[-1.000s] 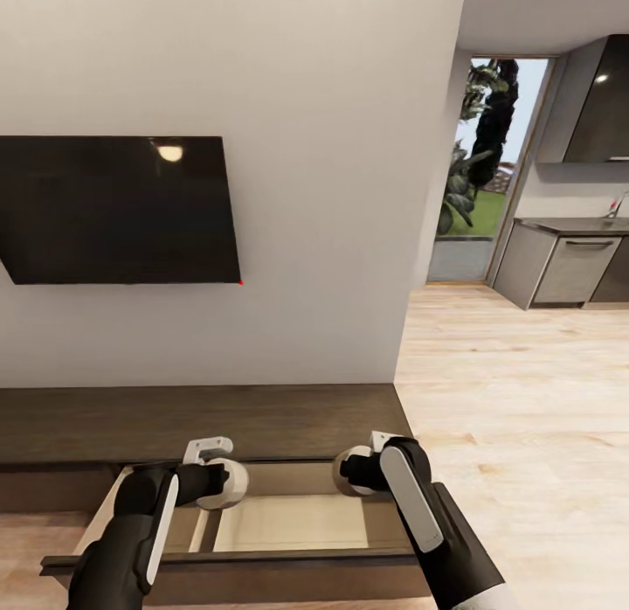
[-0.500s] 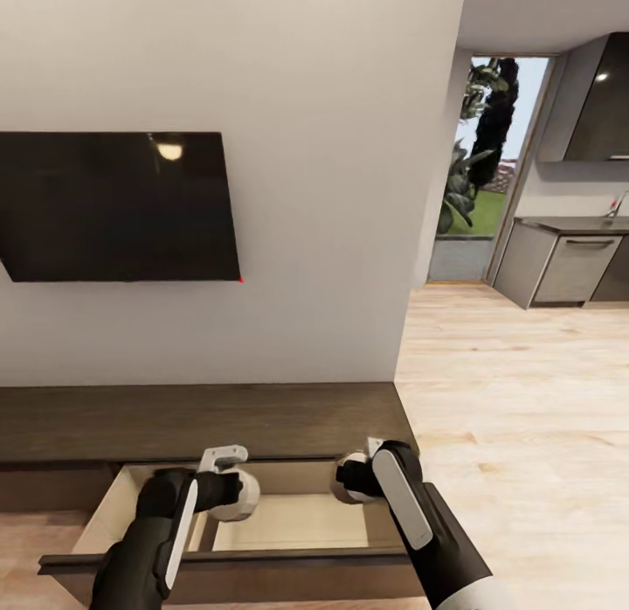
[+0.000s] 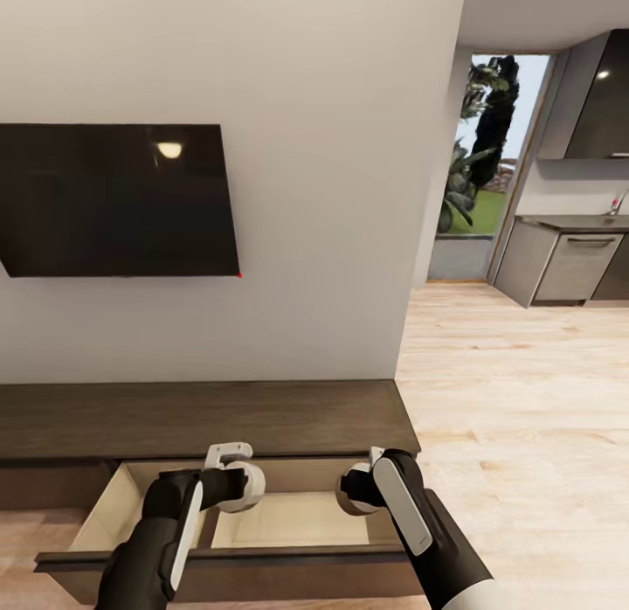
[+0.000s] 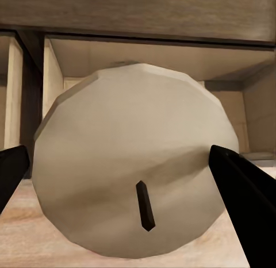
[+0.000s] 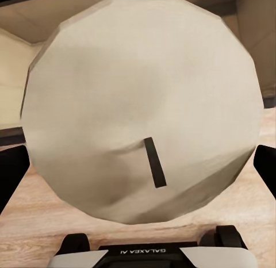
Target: Place each of the two pumpkins and all three candles from the living room inside a cabinet in the living room (use any cabinet), then make sure every cabinet is closed, and position the cauldron so it is next to a table in the living room.
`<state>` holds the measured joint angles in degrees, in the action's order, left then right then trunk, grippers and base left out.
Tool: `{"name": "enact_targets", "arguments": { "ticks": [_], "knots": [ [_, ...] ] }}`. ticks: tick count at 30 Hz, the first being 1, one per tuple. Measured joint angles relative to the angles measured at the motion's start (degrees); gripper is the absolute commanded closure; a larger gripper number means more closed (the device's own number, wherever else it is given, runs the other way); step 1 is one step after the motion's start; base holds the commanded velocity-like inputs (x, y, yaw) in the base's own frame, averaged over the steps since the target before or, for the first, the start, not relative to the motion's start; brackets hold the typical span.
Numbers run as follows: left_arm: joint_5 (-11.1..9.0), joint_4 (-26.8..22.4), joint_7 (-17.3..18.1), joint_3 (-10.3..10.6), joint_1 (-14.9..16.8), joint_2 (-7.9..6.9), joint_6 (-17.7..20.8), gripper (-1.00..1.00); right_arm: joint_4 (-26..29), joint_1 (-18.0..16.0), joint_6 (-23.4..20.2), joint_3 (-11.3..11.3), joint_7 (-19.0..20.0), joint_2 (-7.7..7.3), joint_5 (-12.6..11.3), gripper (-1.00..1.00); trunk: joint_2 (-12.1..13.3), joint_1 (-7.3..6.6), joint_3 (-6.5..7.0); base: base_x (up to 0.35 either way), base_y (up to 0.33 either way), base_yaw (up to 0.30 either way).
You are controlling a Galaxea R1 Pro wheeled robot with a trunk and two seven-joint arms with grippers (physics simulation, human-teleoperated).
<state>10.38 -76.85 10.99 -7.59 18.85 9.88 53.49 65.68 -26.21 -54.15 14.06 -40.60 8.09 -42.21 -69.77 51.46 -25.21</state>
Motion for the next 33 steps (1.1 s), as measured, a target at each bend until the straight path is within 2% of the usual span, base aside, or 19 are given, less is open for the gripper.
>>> {"name": "enact_targets", "arguments": {
  "ticks": [5, 33],
  "knots": [
    [0.01, 0.72, 0.0, 0.0, 0.0, 0.05, -1.81, 1.0, -0.2, -0.02, 0.18, -0.09, 0.0, 0.18, 0.05, 1.0, -2.01, 1.1, -0.9, 0.0, 0.0, 0.0],
    [-0.05, 1.34, 0.11, 0.08, 0.0, 0.05, -5.11, 1.0, 0.01, -0.2, 0.21, 0.05, -0.09, 0.8, 0.12, 1.0, -13.24, 7.25, -5.93, 0.0, 0.0, 0.0]
  ]
}}
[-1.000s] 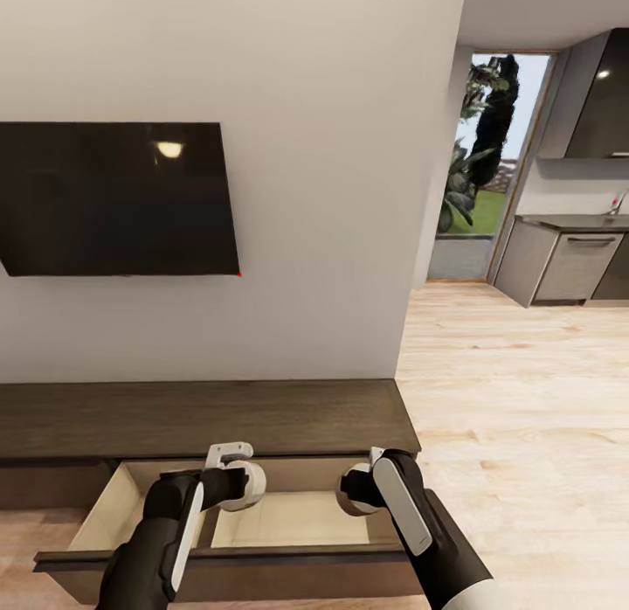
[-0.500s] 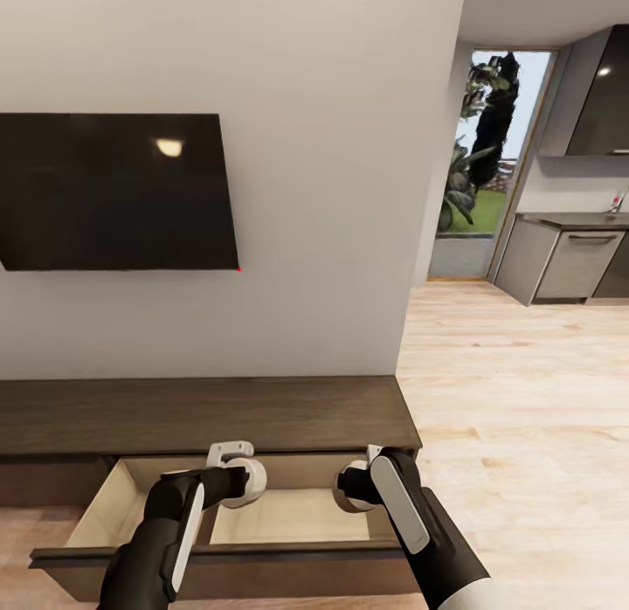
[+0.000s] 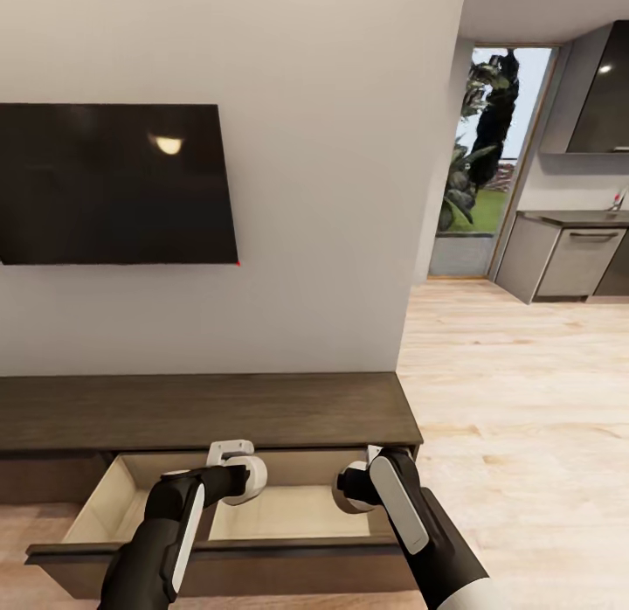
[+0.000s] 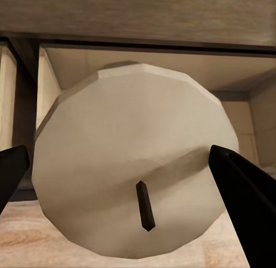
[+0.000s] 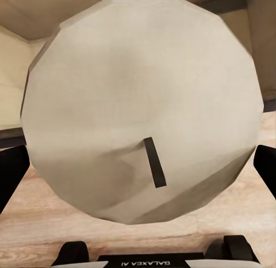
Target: Place each of the two pumpkins and all three candles from the living room inside a cabinet in the living room (use any cabinet), then make sure every cabinet is closed, and position the cauldron so it is next to a table in the living room.
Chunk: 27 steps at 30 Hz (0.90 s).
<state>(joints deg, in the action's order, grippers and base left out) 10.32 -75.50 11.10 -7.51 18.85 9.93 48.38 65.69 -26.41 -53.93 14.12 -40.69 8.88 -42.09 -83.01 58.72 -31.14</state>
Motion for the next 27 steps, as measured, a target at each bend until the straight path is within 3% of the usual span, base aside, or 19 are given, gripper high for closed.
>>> {"name": "enact_targets", "arguments": {
  "ticks": [8, 13, 27],
  "knots": [
    [0.03, -0.02, 0.22, 0.01, 0.0, 0.0, -0.05, 1.0, -0.06, 0.0, 0.15, 0.17, 0.0, 0.0, -0.02, 1.0, -3.21, 1.76, -1.44, 0.0, 0.0, 0.0],
    [-0.01, -0.02, 0.46, 0.01, 0.0, 0.0, -0.15, 1.0, -0.26, -0.08, 2.68, 3.34, 0.02, 0.01, -0.05, 1.0, -5.22, 2.86, -2.33, 0.0, 0.0, 0.0],
    [0.01, -0.02, 0.51, 0.01, 0.0, 0.0, -0.33, 1.0, -0.27, -0.09, 2.8, 3.57, 0.0, 0.0, 0.14, 1.0, -10.83, 5.93, -4.85, 0.0, 0.0, 0.0]
  ]
}}
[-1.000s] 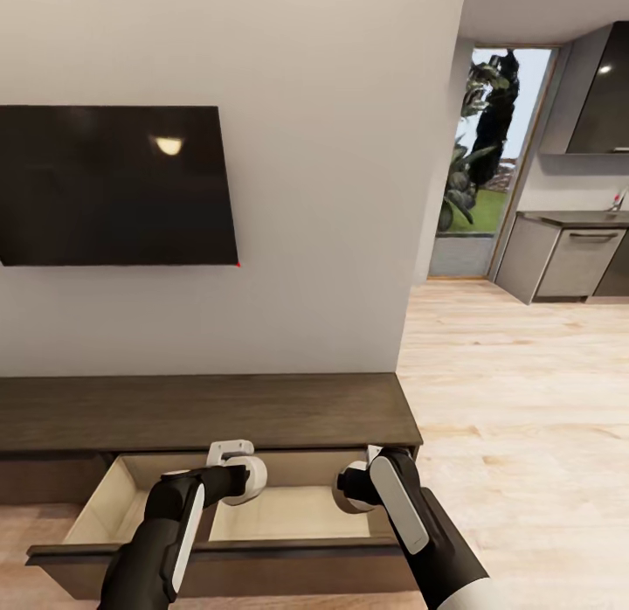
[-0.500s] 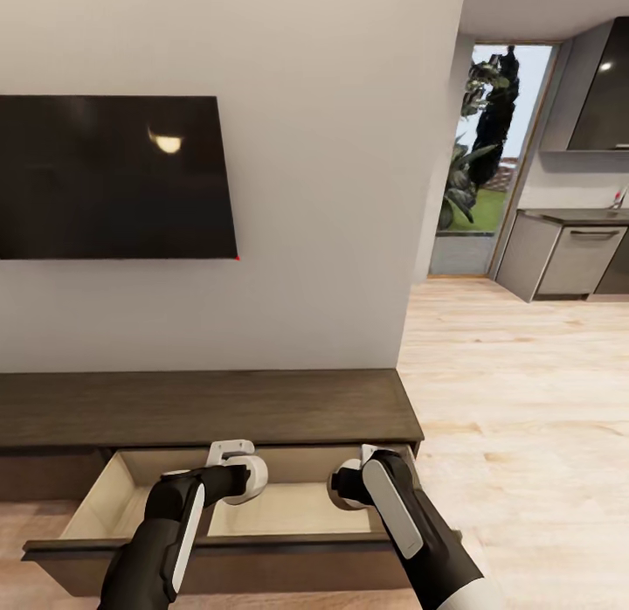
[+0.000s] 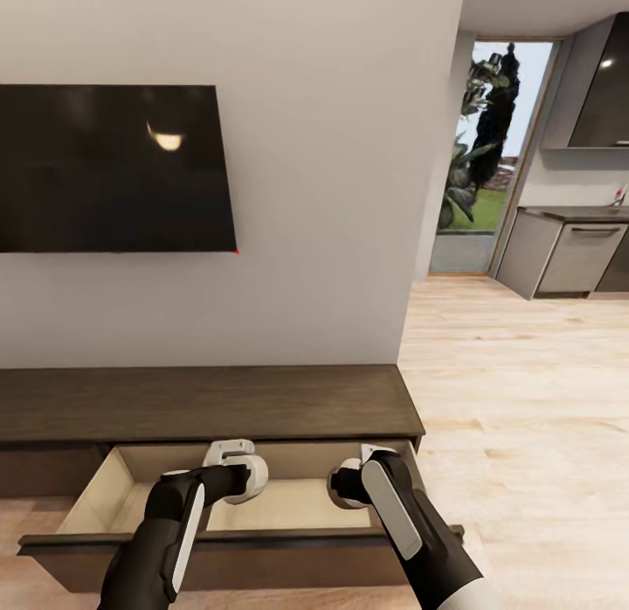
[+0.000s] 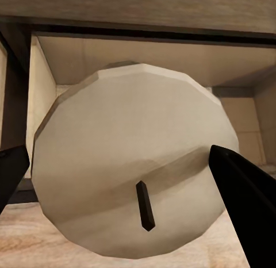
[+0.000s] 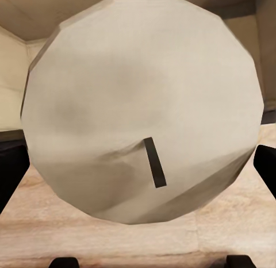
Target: Place each of the two pumpkins and all three candles from the living room inside a cabinet in the living room (use any cabinet), then make sure every cabinet is closed, and position the cauldron so it is next to a table in the living room.
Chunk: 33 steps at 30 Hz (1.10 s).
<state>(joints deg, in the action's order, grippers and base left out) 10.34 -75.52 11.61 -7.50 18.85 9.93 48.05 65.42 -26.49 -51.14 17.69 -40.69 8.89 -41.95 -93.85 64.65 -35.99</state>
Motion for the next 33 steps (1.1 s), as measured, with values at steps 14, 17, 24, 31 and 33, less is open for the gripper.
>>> {"name": "enact_targets", "arguments": {
  "ticks": [14, 17, 24, 31, 33],
  "knots": [
    [0.02, 0.0, 0.11, 0.0, 0.0, 0.0, -0.01, 1.0, -0.09, 0.0, 0.09, 0.05, 0.0, 0.0, -0.05, 1.0, -5.62, 3.08, -2.51, 0.0, 0.0, 0.0],
    [0.01, 0.0, 0.09, 0.0, 0.0, 0.0, 0.1, 1.0, -0.09, 0.0, 0.09, 0.08, 0.0, 0.02, -0.07, 1.0, -6.82, 3.74, -3.05, 0.0, 0.0, 0.0],
    [-0.02, 0.0, -0.05, 0.34, 0.0, 0.0, 0.34, 1.0, -0.08, 0.0, 0.12, 0.09, 0.04, 0.0, 0.0, 1.0, -7.64, 4.18, -3.41, 0.012, 0.0, 0.0],
    [0.14, 0.01, -0.25, 1.66, 0.0, 0.0, 0.36, 1.0, -0.04, 0.08, 4.06, 0.37, 0.16, -0.48, -0.26, 1.0, -7.64, 4.16, -3.41, 0.172, -0.075, 0.0],
    [0.04, 0.01, -0.26, 1.67, 0.0, 0.0, 0.38, 1.0, -0.02, 0.09, 4.17, 0.91, 0.17, -0.5, -0.14, 1.0, -7.64, 4.16, -3.41, 0.152, -0.13, 0.0]
  ]
}}
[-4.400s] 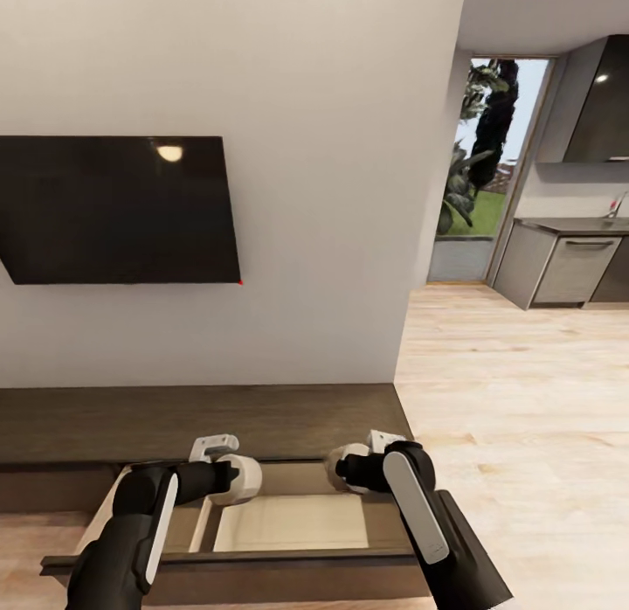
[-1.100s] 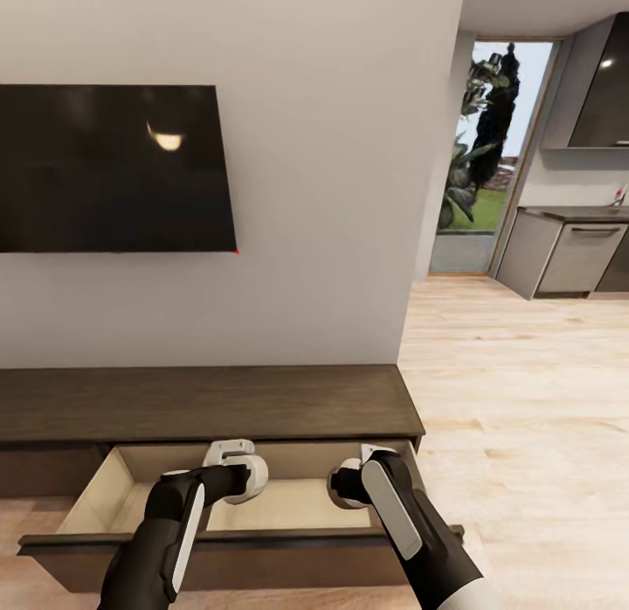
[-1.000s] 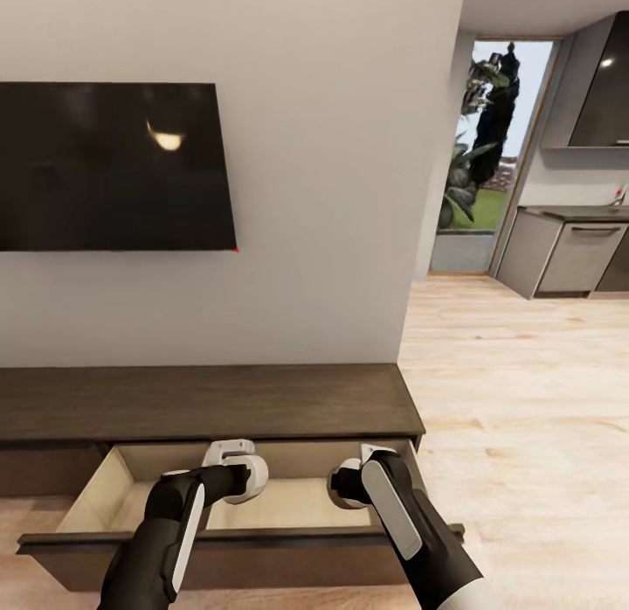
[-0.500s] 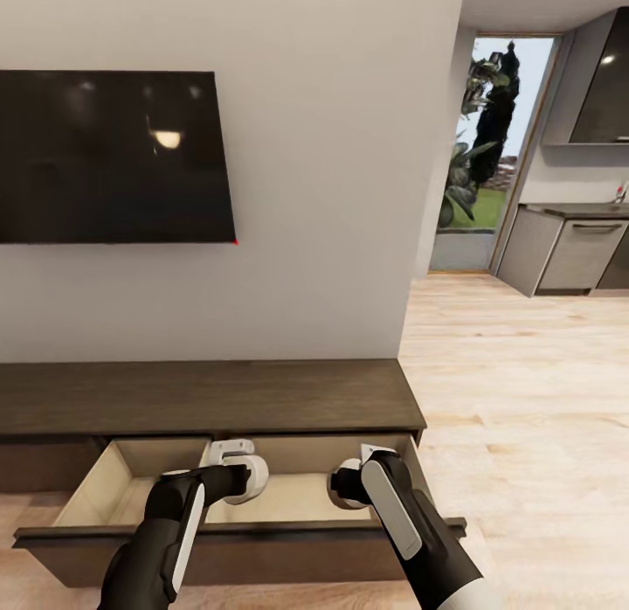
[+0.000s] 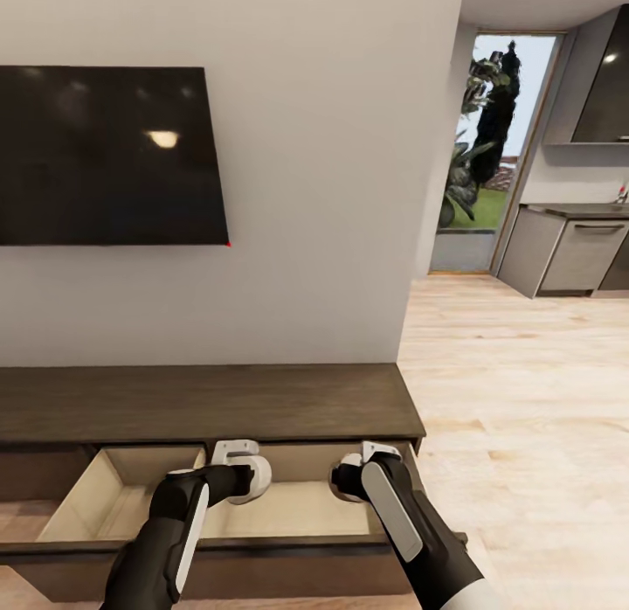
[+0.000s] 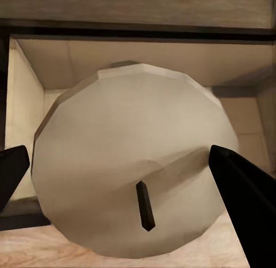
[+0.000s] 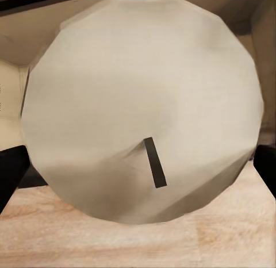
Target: Place each of the two pumpkins and all three candles from the living room inside a cabinet in the living room (use any cabinet), then make sure every cabinet is closed, and position the cauldron so it is next to a table in the living room.
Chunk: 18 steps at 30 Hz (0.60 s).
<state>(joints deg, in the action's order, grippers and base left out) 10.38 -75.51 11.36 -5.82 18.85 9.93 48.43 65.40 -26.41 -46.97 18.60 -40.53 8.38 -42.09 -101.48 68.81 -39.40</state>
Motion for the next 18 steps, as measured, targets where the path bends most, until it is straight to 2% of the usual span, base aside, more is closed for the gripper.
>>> {"name": "enact_targets", "arguments": {
  "ticks": [4, 15, 18],
  "knots": [
    [-0.03, -0.01, -0.01, 0.0, 0.0, 0.0, -0.01, 1.0, 0.09, 0.0, 0.12, 0.84, 0.01, 0.05, 0.09, 1.0, 0.0, 0.01, 0.0, 0.077, -0.055, 0.0],
    [-0.04, -0.01, -0.18, 0.0, 0.0, 0.01, 0.0, 1.0, 0.02, 0.0, 0.15, 0.93, -0.05, 0.39, 0.04, 1.0, 0.0, 0.02, 0.0, 0.055, -0.004, 0.0],
    [-0.03, -0.01, -0.18, 0.0, 0.0, 0.0, 0.04, 1.0, -0.01, 0.0, 0.23, 0.93, -0.08, 0.47, -0.03, 1.0, -1.19, 0.67, -0.54, 0.001, 0.0, 0.0]
  ]
}}
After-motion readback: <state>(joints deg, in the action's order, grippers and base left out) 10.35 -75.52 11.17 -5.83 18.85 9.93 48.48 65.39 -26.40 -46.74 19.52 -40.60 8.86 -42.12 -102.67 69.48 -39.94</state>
